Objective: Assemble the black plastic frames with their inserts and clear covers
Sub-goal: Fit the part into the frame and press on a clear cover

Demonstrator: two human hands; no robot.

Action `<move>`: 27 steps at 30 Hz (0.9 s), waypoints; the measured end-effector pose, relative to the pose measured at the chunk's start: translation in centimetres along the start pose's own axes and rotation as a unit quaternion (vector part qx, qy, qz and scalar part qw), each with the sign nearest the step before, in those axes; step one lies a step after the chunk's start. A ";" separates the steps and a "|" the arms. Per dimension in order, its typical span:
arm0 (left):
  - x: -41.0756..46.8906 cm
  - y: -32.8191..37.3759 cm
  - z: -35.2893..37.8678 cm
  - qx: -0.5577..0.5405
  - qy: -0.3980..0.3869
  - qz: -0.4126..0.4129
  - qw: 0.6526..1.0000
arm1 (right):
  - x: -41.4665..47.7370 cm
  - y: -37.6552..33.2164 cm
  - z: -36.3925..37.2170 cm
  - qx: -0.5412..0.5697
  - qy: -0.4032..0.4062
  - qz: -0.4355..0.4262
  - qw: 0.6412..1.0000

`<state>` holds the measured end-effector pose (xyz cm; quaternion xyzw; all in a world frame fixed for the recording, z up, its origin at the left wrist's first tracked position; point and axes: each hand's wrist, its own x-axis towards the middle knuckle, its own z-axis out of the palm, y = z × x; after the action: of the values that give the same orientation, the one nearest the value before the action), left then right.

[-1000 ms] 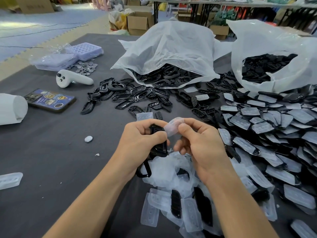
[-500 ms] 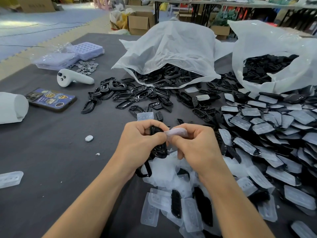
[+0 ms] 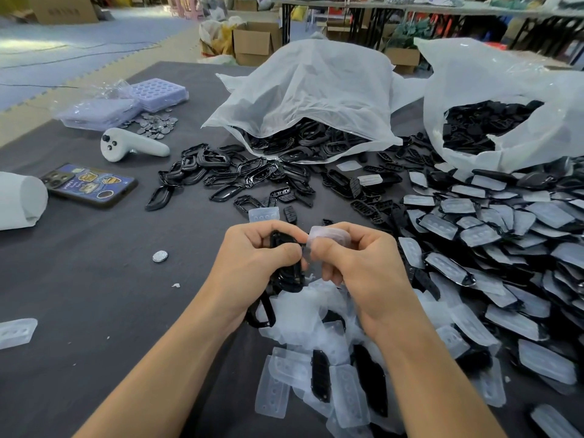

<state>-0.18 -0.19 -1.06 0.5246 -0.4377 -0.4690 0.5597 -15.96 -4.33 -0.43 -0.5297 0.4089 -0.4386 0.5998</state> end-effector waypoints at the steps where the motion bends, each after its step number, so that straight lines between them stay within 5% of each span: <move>1: 0.0 0.0 0.0 -0.004 0.001 0.002 1.000 | 0.0 0.0 0.0 -0.001 0.004 -0.001 1.000; 11: 0.3 -0.4 -0.2 0.031 0.029 0.010 0.999 | -0.3 0.2 0.2 -0.080 -0.004 0.028 0.996; 17: 0.6 -0.8 -0.1 0.039 0.113 -0.002 0.993 | -0.5 0.6 0.4 -0.109 0.157 0.005 0.981; 21: 0.6 -0.7 -0.1 0.108 0.125 0.057 0.985 | -0.7 0.3 0.7 -0.167 0.064 0.068 0.982; 27: 0.2 -0.8 0.2 0.154 0.062 0.092 0.982 | -0.2 0.1 0.8 -0.010 0.092 0.069 0.993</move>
<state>-0.41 -0.40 -1.89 0.5901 -0.5156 -0.3086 0.5392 -15.27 -3.90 -0.45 -0.4637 0.5024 -0.4384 0.5834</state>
